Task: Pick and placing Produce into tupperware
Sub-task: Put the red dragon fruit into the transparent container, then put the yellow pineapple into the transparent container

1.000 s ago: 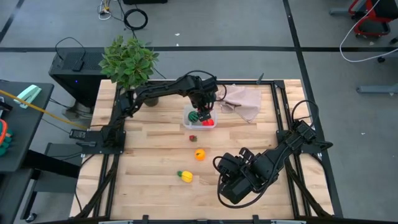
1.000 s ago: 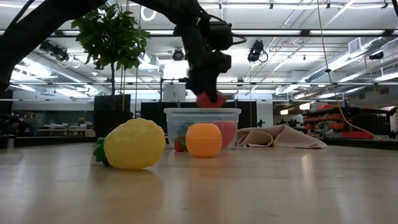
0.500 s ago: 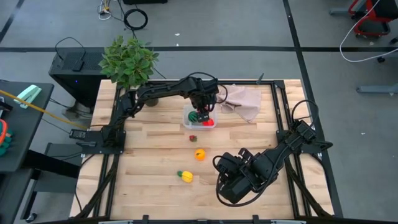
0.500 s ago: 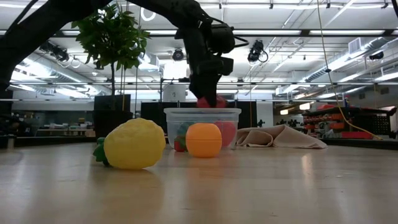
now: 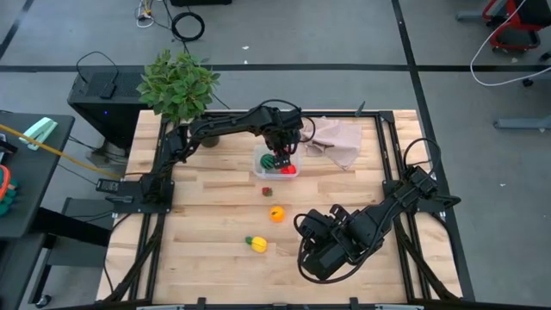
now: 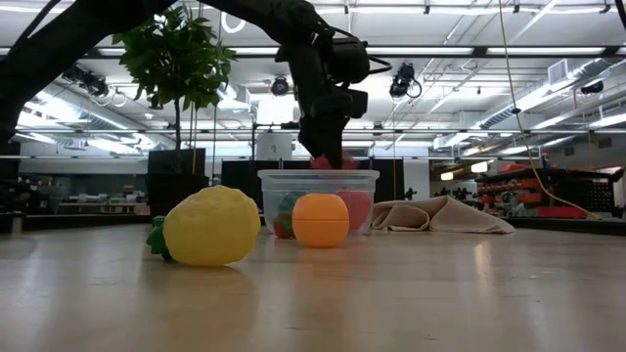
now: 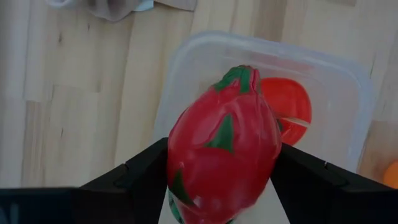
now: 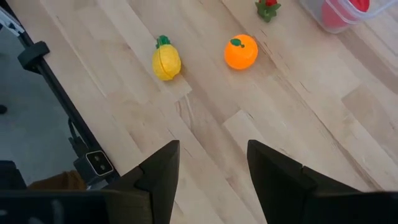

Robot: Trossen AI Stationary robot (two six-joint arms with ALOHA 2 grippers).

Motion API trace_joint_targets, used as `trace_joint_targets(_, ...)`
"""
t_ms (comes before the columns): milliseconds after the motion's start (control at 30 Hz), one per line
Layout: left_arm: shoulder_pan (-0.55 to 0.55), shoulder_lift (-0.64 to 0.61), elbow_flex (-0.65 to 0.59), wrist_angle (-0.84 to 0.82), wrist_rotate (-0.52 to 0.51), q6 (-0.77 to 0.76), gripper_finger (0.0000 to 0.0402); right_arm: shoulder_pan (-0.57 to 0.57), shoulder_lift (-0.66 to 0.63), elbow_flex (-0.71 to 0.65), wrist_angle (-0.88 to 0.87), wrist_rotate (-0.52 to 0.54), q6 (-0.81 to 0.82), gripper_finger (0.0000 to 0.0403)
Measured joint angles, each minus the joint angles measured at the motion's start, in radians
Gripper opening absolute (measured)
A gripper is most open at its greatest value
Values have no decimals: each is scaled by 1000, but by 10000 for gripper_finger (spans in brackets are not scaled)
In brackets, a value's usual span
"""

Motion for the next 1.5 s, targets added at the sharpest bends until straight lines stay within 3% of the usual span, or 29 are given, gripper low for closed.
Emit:
trace_joint_targets(400,-4,-1,1,-12,1,-11,283,0,0,0,-1,0,0,195)
trace_joint_targets(700,-57,-62,22,-219,3,5,275,1,0,0,-24,-8,1,195)
trace_joint_targets(867,-108,-114,21,-296,14,-124,274,14,0,0,-38,-11,0,195)
trace_joint_targets(1000,-192,-162,20,-262,16,-255,274,24,0,0,-40,-11,0,195)
trace_joint_targets(1233,-369,-219,19,-254,-117,-469,271,55,0,0,-39,-3,-6,195)
trace_joint_targets(1500,-562,-225,19,-281,-142,-682,247,97,0,0,-40,23,-8,195)
